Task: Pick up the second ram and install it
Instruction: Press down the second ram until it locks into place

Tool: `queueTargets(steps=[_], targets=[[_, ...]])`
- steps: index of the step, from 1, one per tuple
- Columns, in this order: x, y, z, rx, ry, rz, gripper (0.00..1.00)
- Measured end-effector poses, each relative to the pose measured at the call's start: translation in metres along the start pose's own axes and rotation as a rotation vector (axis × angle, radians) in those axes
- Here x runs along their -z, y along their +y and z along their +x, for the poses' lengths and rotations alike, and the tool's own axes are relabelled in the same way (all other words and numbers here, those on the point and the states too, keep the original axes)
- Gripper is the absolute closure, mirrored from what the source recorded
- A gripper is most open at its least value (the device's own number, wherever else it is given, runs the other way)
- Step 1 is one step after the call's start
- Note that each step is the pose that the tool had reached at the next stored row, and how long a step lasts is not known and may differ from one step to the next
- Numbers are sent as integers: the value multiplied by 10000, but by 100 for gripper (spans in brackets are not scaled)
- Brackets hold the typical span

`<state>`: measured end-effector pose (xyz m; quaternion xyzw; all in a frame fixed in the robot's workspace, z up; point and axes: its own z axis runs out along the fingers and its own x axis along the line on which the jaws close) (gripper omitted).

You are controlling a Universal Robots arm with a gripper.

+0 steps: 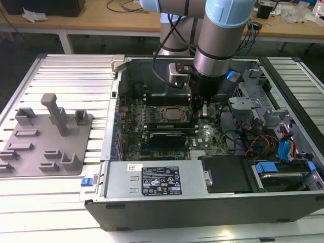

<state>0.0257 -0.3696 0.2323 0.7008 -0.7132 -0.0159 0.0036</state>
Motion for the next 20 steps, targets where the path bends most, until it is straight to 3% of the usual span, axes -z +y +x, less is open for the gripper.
queueTargets(steps=[9,12,13,17,20], targets=[[-23,-1,-2,0,-15,10,92],[181,5,-3,-1,-1,8,92],[215,6,-4,-1,2,7,92],[223,11,-4,-1,-2,8,92],[219,136,-3,-1,0,10,92]])
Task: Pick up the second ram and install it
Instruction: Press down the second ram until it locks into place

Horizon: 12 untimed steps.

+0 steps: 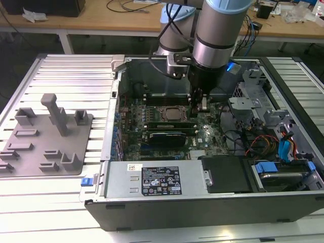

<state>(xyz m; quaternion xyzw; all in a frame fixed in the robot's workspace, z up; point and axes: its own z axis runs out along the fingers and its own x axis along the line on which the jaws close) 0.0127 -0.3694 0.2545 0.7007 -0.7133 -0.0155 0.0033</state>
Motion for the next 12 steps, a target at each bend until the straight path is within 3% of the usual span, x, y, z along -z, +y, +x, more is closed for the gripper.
queueTargets(steps=[5,10,12], targets=[[-12,380,2,0,-2,8,92],[-20,679,7,0,-2,19,92],[-21,727,7,1,-2,20,92]])
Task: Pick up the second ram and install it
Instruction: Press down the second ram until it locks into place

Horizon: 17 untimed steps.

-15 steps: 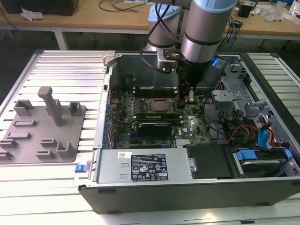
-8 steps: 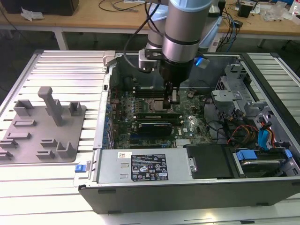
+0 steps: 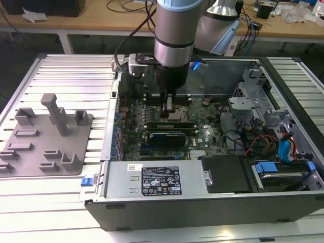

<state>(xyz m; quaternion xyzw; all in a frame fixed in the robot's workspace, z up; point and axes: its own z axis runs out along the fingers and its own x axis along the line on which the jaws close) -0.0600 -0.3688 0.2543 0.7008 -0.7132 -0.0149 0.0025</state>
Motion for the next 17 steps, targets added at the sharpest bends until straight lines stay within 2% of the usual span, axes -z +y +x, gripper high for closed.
queueTargets(steps=[6,9,17], targets=[[-52,-24,14,-1,0,-1,92],[-112,-26,15,0,0,-1,92],[-204,-22,17,-1,0,-2,92]])
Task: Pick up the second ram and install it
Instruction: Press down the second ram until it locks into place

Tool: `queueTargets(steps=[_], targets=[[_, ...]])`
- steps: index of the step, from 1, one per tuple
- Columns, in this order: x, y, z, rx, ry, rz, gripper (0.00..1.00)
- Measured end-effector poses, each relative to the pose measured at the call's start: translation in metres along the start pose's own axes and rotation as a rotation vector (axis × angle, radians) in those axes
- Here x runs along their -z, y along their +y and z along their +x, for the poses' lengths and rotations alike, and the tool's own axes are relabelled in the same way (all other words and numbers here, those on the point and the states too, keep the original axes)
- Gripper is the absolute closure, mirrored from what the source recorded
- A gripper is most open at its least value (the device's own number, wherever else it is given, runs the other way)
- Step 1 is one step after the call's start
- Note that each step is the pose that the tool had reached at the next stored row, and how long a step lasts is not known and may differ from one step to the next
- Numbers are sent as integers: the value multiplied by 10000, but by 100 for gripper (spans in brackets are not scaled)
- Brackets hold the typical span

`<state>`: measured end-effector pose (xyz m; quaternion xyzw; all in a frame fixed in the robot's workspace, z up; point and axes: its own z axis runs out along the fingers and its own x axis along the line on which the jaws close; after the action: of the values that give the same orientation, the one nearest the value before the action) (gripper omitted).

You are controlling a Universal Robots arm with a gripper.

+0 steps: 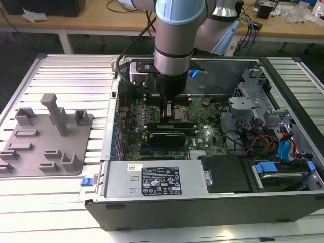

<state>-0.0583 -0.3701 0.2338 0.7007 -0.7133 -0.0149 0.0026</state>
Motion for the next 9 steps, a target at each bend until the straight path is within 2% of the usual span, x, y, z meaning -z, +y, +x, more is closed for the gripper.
queueTargets(steps=[9], targets=[[-43,-1,1,0,2,-1,92]])
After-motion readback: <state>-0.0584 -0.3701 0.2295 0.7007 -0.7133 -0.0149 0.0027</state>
